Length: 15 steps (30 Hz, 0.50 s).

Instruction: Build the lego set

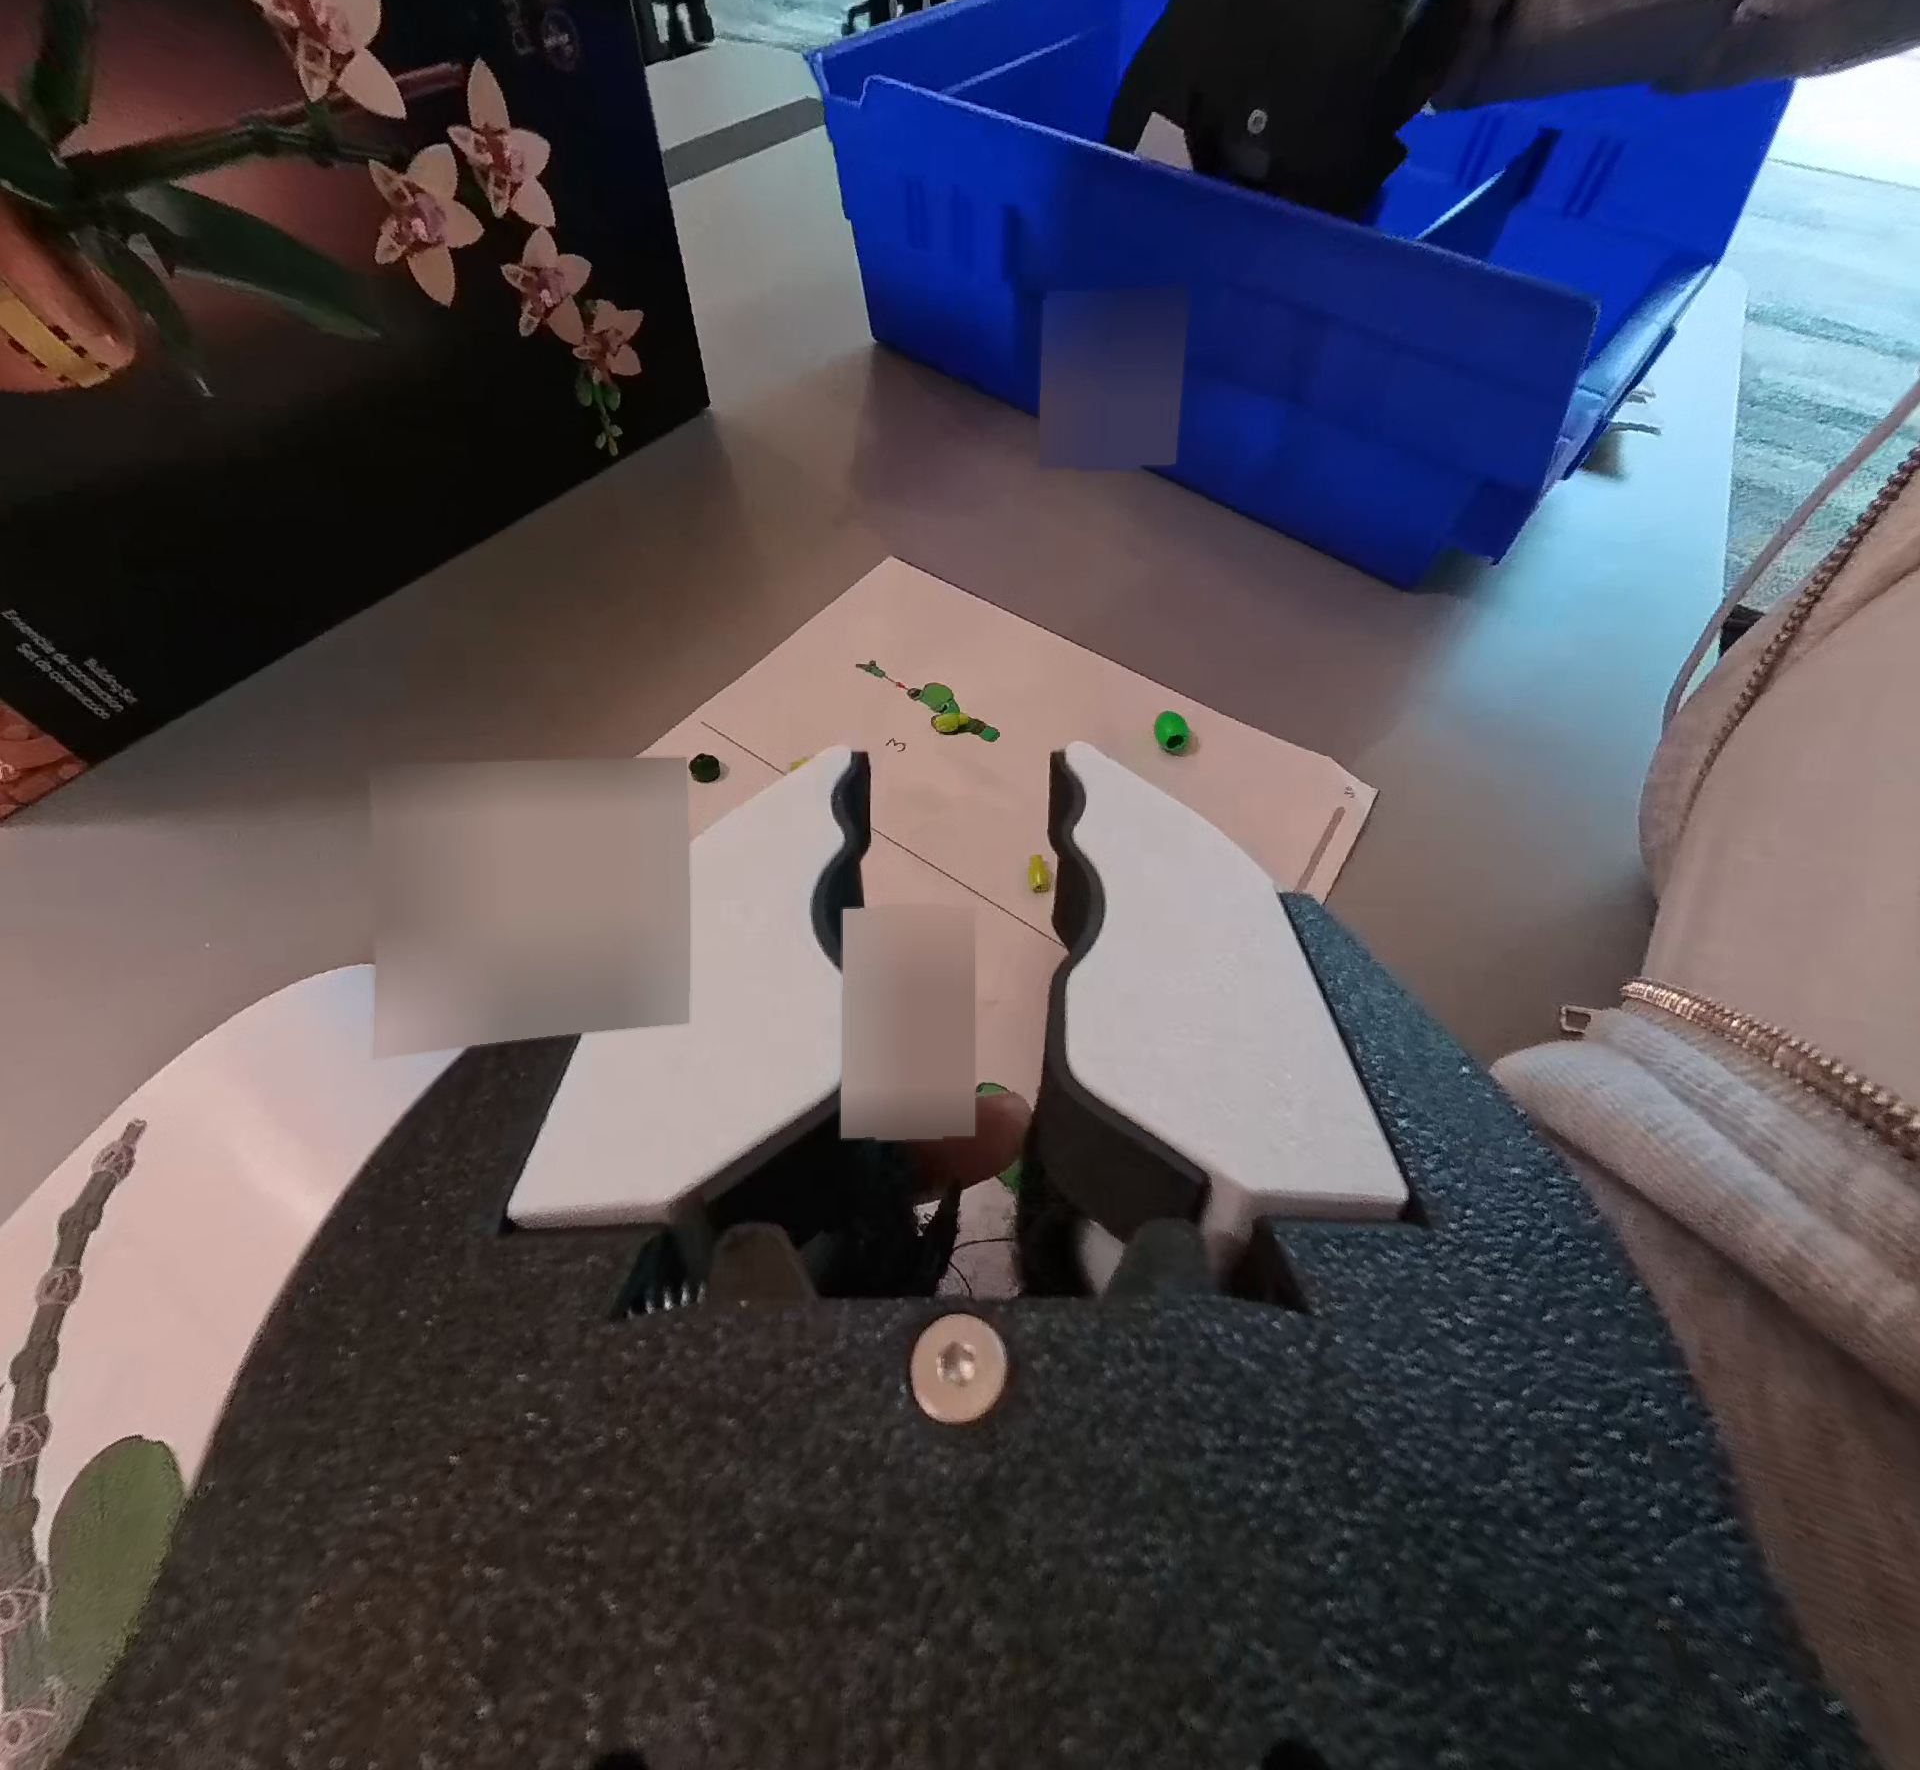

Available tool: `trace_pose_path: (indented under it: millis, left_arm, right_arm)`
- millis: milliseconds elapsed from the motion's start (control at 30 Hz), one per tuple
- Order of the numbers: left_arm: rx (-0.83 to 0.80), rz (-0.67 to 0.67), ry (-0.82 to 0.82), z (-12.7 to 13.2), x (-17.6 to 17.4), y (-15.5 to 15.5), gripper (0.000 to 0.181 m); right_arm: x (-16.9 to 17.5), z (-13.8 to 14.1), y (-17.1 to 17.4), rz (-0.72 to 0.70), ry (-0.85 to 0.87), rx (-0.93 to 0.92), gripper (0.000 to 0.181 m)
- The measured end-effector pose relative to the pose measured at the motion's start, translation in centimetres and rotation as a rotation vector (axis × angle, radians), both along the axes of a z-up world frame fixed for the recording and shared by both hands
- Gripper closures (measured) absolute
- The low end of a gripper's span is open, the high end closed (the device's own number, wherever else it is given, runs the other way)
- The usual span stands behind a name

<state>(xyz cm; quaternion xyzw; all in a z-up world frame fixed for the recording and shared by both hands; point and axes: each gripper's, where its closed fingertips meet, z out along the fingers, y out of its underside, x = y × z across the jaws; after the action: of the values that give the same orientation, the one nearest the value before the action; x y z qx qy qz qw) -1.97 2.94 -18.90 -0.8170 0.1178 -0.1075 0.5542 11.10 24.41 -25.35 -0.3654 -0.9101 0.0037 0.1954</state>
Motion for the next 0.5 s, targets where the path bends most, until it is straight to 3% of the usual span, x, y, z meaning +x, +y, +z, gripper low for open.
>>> trace_pose_path:
  millis: [133,233,500]
  left_arm:
    - [-0.017,0.007,0.004,-0.2,-0.1,0.2,0.149]
    - [-0.024,0.0,0.014,-0.1,0.0,0.5,0.149]
    - [-0.02,-0.034,0.047,0.3,1.0,1.0,0.149]
  right_arm:
    - [0.4,0.4,-0.3,-0.102,0.064,-0.107,0.181]
    - [0.7,2.4,-0.8,-0.155,0.162,-0.185,0.181]
    - [1.2,5.1,-0.5,-0.157,0.256,-0.225,0.181]
